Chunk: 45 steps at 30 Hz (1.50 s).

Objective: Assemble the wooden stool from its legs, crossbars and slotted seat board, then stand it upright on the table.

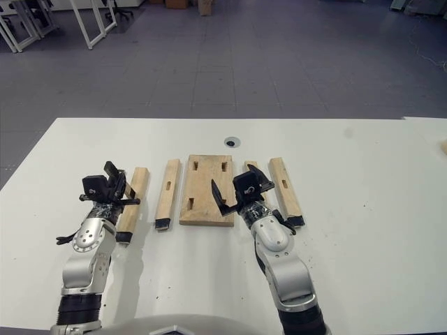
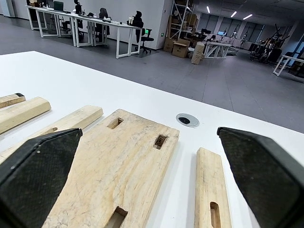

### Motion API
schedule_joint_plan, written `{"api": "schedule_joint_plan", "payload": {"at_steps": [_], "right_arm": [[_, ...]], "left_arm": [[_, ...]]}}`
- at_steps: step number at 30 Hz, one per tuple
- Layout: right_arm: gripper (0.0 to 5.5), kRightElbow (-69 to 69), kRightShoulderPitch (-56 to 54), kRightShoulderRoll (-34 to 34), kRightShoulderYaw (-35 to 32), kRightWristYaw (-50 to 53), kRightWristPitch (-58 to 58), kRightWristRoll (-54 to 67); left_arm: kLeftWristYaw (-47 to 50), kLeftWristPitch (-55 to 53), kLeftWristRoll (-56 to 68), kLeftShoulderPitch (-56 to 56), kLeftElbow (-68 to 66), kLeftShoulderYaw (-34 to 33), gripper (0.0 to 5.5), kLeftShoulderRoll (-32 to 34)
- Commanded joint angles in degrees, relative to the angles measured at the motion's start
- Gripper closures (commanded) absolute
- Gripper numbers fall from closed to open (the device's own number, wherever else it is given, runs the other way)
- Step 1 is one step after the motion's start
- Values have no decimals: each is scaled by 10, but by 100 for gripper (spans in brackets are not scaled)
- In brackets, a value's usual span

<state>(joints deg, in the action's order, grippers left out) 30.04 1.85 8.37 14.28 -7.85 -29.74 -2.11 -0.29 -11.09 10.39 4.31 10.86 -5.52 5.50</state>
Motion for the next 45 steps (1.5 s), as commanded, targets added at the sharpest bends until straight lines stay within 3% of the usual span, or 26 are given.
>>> {"api": "schedule_joint_plan", "payload": {"at_steps": [1,5,6,17,21,24,29,39,45], "right_arm": [[25,1,-6,-2,-1,0,-5,-4],[25,-4,-10,1,-1,-5,-2,-5],[25,-4,-10,1,-1,-5,-1,-5],[25,-7,-11,-5,3,0,-3,-11],[25,-7,-8,-10,7,5,-1,-14],[25,-2,2,-12,7,10,-1,-16],[25,-14,-3,-21,8,17,2,-18],[25,-10,-4,-25,3,16,-3,-22],[25,-16,-11,-29,1,14,-3,-20]], "left_arm": [[21,-1,-11,4,28,5,508,-21],[26,10,-25,-4,41,9,508,-26],[26,10,-28,-6,43,8,471,-25],[35,-68,-44,-47,97,0,281,-14],[45,-197,-40,-129,183,-11,281,11],[37,-347,-25,-253,226,-29,281,53],[10,-489,9,-345,102,-70,281,78],[31,-475,30,-463,91,-124,281,64],[3,-358,-2,-236,-77,-76,281,29]]}}
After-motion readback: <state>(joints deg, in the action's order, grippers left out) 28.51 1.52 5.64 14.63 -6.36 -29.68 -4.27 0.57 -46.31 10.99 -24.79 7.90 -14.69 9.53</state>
